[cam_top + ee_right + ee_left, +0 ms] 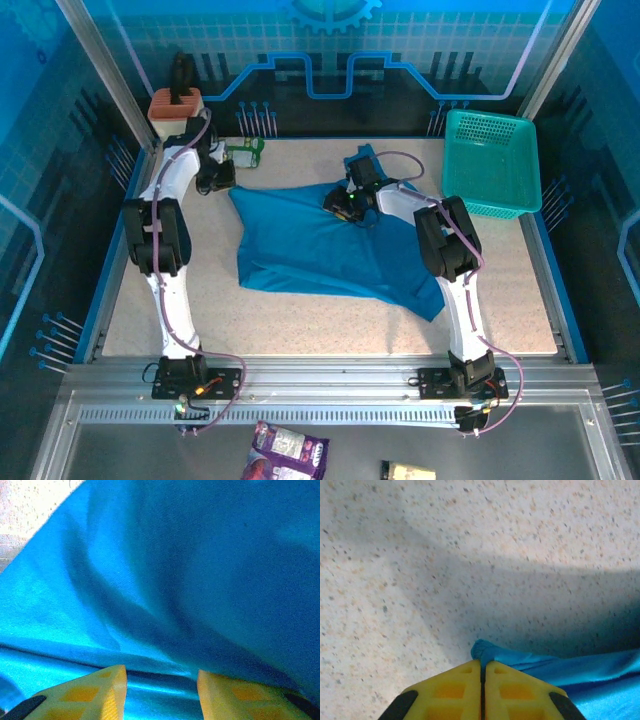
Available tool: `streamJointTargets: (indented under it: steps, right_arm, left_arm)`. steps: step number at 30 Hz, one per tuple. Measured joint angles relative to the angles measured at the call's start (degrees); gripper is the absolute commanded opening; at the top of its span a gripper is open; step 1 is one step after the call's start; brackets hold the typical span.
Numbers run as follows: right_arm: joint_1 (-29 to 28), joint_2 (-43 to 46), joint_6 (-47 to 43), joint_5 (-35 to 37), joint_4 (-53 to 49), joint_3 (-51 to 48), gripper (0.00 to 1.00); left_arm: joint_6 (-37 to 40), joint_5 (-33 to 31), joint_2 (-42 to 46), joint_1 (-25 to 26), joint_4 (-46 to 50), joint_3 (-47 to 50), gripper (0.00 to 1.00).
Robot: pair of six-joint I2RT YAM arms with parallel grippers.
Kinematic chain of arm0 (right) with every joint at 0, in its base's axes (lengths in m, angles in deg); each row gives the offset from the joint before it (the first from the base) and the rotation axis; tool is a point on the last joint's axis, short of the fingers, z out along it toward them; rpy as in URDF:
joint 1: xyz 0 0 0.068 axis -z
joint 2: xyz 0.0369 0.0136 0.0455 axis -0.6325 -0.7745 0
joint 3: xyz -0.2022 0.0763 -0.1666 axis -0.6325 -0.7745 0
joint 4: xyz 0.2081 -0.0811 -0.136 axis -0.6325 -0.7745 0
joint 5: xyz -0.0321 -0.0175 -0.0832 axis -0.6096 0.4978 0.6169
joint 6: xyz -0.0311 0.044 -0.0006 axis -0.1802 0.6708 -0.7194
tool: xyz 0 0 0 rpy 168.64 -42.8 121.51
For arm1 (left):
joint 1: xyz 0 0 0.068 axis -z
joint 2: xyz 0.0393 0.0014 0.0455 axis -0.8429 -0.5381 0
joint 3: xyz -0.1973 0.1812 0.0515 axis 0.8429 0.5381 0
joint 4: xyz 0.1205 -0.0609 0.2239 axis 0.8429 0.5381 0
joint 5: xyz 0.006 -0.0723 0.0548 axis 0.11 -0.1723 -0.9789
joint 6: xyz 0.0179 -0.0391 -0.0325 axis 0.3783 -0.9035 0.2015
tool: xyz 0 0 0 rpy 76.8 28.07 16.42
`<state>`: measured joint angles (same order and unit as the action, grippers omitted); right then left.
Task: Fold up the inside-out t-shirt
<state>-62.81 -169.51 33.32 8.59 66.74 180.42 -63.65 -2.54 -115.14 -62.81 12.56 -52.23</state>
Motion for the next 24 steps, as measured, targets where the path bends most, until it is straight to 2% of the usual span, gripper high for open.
streamJointTargets:
  steps: [4, 12, 18, 24]
  right_arm:
    - [0.0, 0.0, 0.0, 0.1, -0.1, 0.0, 0.45]
    - [-0.1, 0.0, -1.4, 0.1, -2.9, 1.7, 0.46]
    - [-0.6, 1.6, -4.0, 0.1, -6.5, 3.8, 0.46]
    - [-1.7, 4.8, -8.2, 0.2, -11.2, 10.2, 0.45]
  left_arm:
    - [-0.5, -2.4, -2.3, -1.6, 0.0, -3.8, 0.28]
    - [-2.0, -2.8, -1.7, -2.7, -0.7, -4.5, 0.31]
    - [-2.0, -2.1, 5.2, 3.8, -1.7, 6.1, 0.37]
    - [2.2, -3.5, 3.1, 11.5, -1.4, 2.4, 0.37]
